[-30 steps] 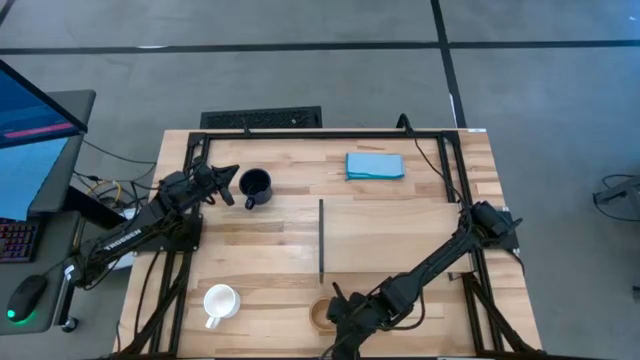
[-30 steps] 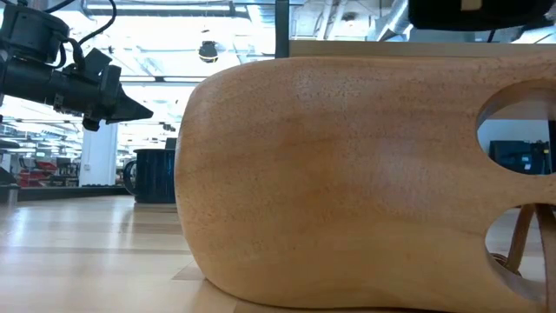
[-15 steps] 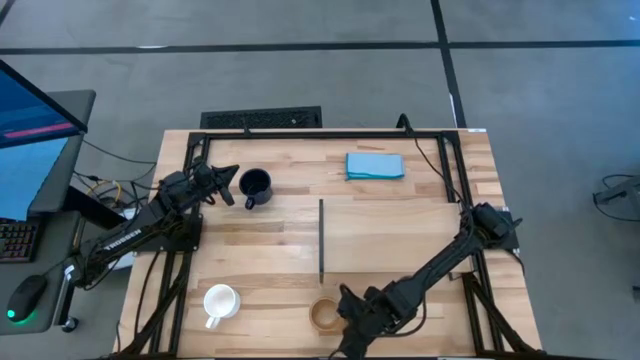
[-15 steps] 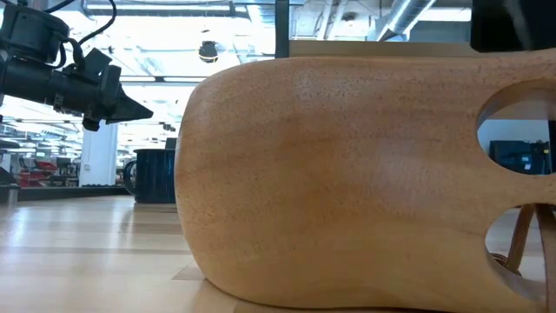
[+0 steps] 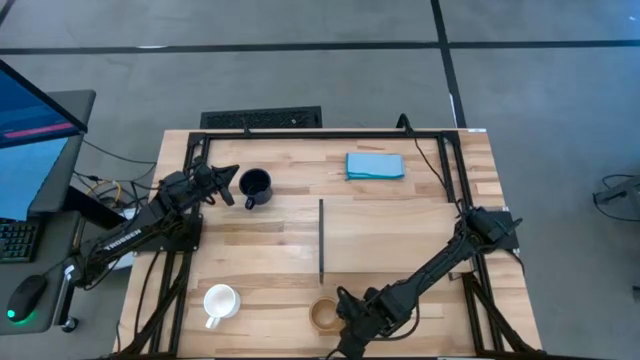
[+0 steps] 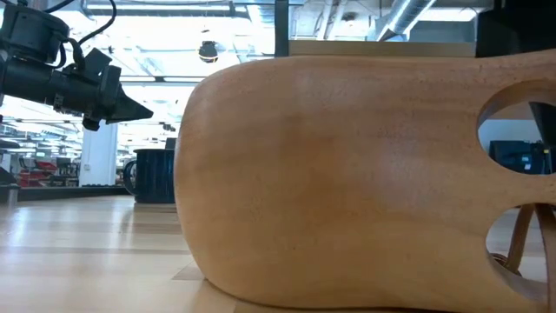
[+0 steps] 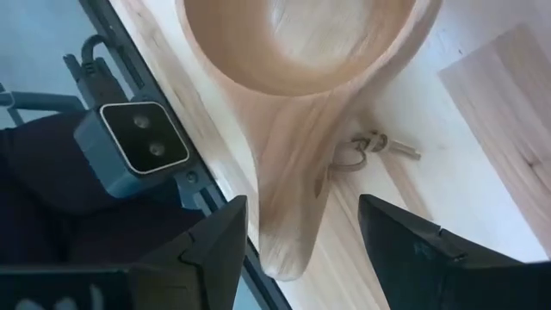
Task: Stack small to large cups/mugs on shelf
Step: Put the brown mug on the shelf
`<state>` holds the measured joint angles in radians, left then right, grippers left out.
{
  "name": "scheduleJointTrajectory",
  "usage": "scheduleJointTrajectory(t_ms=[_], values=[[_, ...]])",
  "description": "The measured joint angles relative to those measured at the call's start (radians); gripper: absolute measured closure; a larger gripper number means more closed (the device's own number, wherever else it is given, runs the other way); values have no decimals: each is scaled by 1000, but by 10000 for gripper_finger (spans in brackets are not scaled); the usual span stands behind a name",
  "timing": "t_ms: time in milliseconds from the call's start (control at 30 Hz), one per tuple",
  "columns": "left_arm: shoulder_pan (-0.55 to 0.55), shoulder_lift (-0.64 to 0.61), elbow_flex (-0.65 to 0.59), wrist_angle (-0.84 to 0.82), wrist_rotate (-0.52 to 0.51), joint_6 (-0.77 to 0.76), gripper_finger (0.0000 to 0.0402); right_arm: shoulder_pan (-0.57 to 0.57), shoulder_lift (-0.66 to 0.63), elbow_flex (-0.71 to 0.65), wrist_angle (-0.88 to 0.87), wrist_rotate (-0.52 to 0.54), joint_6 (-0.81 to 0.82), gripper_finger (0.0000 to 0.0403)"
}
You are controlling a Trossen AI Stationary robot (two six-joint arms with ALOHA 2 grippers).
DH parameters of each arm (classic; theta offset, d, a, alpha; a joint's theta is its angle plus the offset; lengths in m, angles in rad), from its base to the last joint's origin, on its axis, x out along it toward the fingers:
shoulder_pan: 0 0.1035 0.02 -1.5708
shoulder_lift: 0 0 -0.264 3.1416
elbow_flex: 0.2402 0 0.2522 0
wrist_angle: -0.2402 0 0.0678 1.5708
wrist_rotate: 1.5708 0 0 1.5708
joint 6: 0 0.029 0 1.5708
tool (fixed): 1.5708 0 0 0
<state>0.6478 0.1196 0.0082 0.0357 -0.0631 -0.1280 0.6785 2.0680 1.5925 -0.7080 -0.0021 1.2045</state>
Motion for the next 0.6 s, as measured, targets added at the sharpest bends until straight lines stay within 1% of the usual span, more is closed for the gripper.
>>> scheduleJointTrajectory(t_ms=[233,300,433,600], values=[[0,0,0,0,0,0,401,-10,8,1,0,5,-2,159],[0,0,0,0,0,0,401,-15,29,1,14,-2,-8,159],[0,0,0,0,0,0,401,-20,67,4,33,-60,-18,159],[0,6,0,0,0,0,401,-20,64,15,28,-53,-24,166]])
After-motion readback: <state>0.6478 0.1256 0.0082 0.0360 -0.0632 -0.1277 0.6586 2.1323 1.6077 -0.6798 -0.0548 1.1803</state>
